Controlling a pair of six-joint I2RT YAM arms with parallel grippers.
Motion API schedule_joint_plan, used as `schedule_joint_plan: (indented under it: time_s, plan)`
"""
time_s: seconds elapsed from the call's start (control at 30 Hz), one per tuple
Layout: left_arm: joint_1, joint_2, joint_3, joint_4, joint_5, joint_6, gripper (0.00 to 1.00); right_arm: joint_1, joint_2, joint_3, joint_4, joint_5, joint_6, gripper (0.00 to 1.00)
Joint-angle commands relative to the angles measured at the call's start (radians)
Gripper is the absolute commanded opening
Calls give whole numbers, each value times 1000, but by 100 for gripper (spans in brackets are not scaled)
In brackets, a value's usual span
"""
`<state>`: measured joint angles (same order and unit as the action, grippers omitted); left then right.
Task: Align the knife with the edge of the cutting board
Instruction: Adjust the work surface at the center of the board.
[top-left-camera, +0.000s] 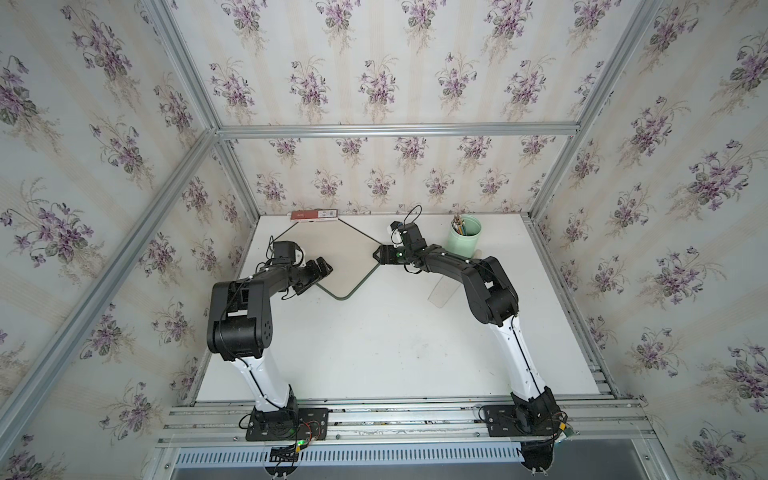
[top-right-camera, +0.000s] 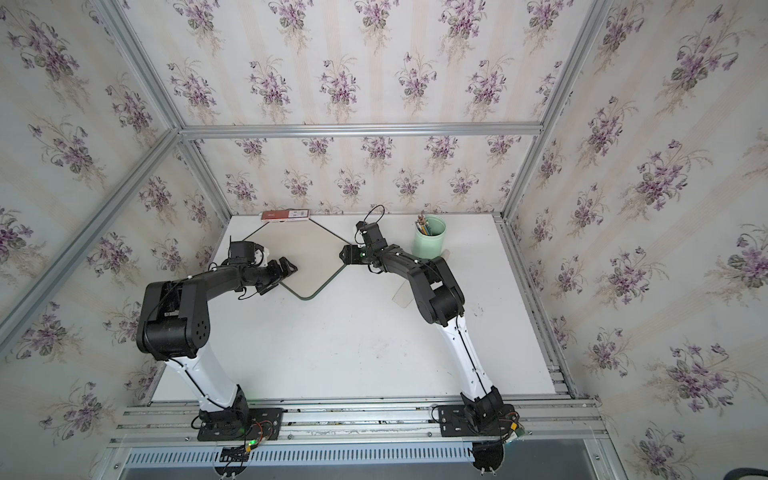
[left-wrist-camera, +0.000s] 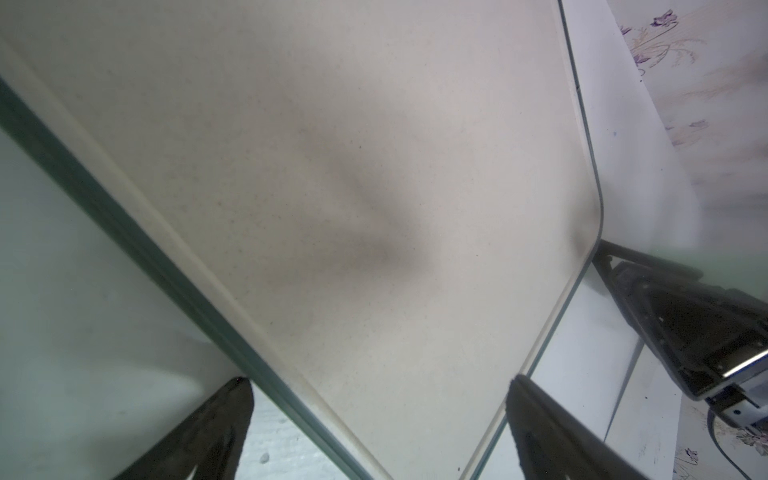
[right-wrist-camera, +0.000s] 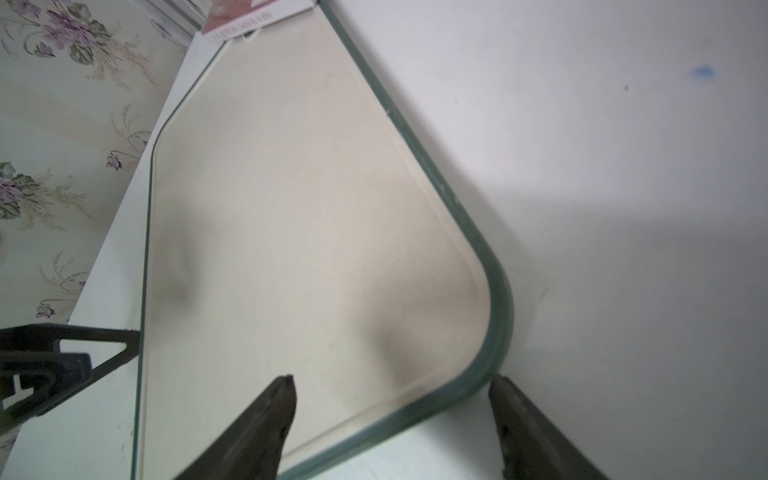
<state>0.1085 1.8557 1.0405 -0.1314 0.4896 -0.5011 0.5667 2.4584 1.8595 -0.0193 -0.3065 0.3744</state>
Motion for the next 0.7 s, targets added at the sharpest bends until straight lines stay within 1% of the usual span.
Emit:
schedule_joint_plan:
  time_s: [0.0, 0.1, 0.17, 0.2, 0.33, 0.4, 0.5, 0.67]
  plan:
    - [-2, 14, -19, -195, -48, -10, 99, 2, 30, 58, -73, 80, -56, 82]
    - [-2, 11, -23, -190, -48, -10, 99, 2, 51, 103, -82, 142, -66, 86]
    - [-2, 11, -25, -188, -46, -8, 99, 2, 55, 129, -54, 92, -95, 88]
    - [-1, 11, -25, -186, -47, -8, 100, 2, 109, 169, -65, 62, -110, 88]
    - [-1, 11, -28, -183, -43, -8, 99, 2, 233, 381, -197, -62, -147, 87]
    - [-1, 11, -29, -179, -42, -8, 100, 4, 246, 387, -188, -163, -143, 86]
    - [-1, 13, -28, -178, -37, -7, 99, 18, 249, 381, -207, -271, -142, 84]
    - [-1, 11, -38, -174, -22, -8, 100, 69, 194, 263, -238, -367, -181, 79]
